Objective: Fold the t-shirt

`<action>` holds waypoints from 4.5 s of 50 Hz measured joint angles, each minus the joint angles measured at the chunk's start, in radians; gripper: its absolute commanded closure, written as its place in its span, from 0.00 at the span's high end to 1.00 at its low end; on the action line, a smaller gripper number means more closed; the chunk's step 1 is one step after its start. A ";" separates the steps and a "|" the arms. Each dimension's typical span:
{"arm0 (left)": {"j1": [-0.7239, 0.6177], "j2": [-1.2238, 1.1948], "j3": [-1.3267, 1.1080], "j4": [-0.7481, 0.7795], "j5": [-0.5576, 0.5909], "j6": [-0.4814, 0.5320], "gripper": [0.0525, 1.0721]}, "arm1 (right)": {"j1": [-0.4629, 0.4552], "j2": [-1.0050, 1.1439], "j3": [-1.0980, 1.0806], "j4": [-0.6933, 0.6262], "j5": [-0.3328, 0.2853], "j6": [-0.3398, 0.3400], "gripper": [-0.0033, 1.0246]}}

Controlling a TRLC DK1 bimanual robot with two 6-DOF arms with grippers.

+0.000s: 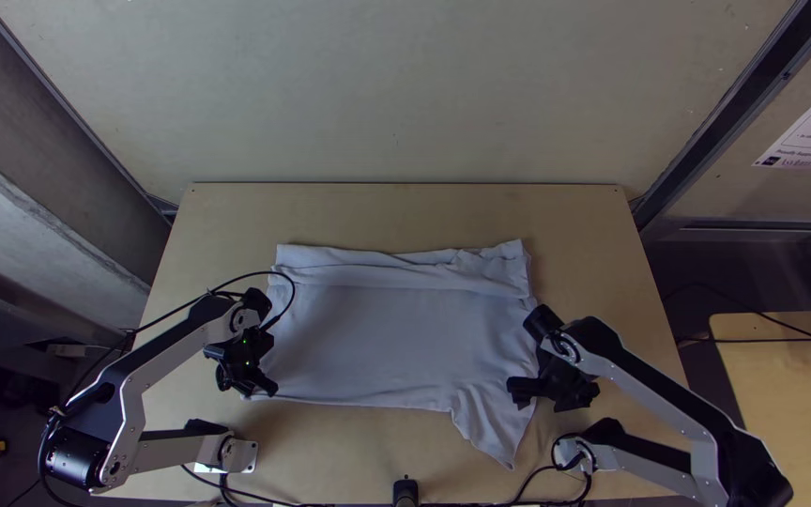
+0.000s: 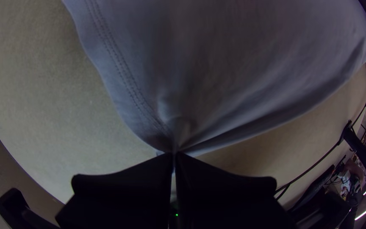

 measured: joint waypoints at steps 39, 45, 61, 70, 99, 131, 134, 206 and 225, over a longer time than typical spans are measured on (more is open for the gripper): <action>0.015 0.000 0.002 0.011 0.017 0.003 0.03 | 0.162 0.192 0.006 0.083 -0.070 -0.033 0.03; 0.043 0.000 0.031 0.005 0.042 0.003 0.03 | 0.146 0.158 0.022 0.107 -0.045 -0.036 0.03; 0.123 -0.013 0.185 -0.016 0.099 0.003 0.03 | 0.014 -0.003 0.105 0.053 -0.010 -0.063 0.03; 0.167 -0.013 0.237 -0.021 0.125 0.013 0.03 | -0.087 -0.041 0.132 0.010 0.024 -0.121 0.03; 0.231 0.031 0.473 0.025 0.168 0.062 0.03 | -0.247 0.056 0.388 -0.016 0.082 -0.217 0.03; 0.230 0.362 0.764 0.076 0.177 0.051 0.03 | -0.325 0.474 0.716 0.064 0.118 -0.274 0.03; 0.230 0.396 0.804 0.076 0.177 0.050 0.03 | -0.332 0.515 0.753 0.067 0.118 -0.279 0.03; 0.455 0.453 0.808 0.150 0.619 -0.095 0.96 | -0.463 0.460 1.002 0.167 0.264 -0.317 0.96; 0.517 0.470 0.690 0.207 0.743 -0.076 0.96 | -0.472 0.278 1.059 0.193 0.265 -0.282 0.96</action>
